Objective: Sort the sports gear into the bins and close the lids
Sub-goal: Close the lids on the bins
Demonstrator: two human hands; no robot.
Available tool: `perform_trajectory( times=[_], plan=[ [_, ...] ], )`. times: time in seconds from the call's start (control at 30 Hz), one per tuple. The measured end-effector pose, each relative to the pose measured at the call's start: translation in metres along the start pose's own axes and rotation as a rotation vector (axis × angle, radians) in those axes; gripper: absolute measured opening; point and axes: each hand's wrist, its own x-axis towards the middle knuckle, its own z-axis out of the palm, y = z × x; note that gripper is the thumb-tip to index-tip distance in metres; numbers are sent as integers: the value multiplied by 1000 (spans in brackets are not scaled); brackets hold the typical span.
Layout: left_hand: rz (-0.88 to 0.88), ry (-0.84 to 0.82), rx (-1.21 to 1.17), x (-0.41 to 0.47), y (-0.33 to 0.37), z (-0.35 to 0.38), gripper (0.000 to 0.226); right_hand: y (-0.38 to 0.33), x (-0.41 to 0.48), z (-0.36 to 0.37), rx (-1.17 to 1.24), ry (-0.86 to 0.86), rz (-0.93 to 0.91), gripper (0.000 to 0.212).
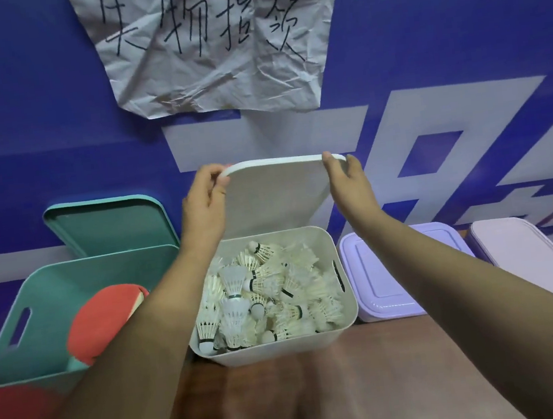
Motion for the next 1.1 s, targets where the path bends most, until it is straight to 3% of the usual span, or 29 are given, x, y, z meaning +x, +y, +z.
perform_trajectory(
  times=[0.13,0.17,0.27,0.33,0.43,0.57,0.7,0.8,0.9,0.97,1.03,1.1],
  plan=[
    [-35,-27,-258,-26,52,-6,13,-24,-22,-16,273,-47,173,80],
    [4,-50,-254,-36,64,-7,15,-29,-30,-22,368,-83,222,70],
    [137,-138,-136,-69,91,-7,20,-36,-57,-36,806,-206,346,24],
    [211,-186,-38,-92,100,-7,21,-31,-73,-47,941,-233,391,9],
    [268,-277,99,-121,106,-9,21,-15,-86,-61,959,-255,434,20],
    [184,-320,195,-149,109,-18,20,11,-94,-81,852,-296,491,41],
    [117,-14,447,-164,84,-46,30,29,-103,-98,714,-303,488,40],
    [-225,117,577,-174,57,-67,47,45,-106,-105,620,-339,426,44],
    [-621,6,400,-186,37,-76,58,64,-107,-108,532,-355,410,50],
    [-665,-46,343,-197,25,-77,47,74,-110,-105,424,-328,391,42],
    [-646,-68,308,-209,16,-73,31,83,-112,-100,250,-247,342,16],
    [-648,-74,233,-218,8,-68,30,94,-111,-93,104,-221,260,5]
  ],
)
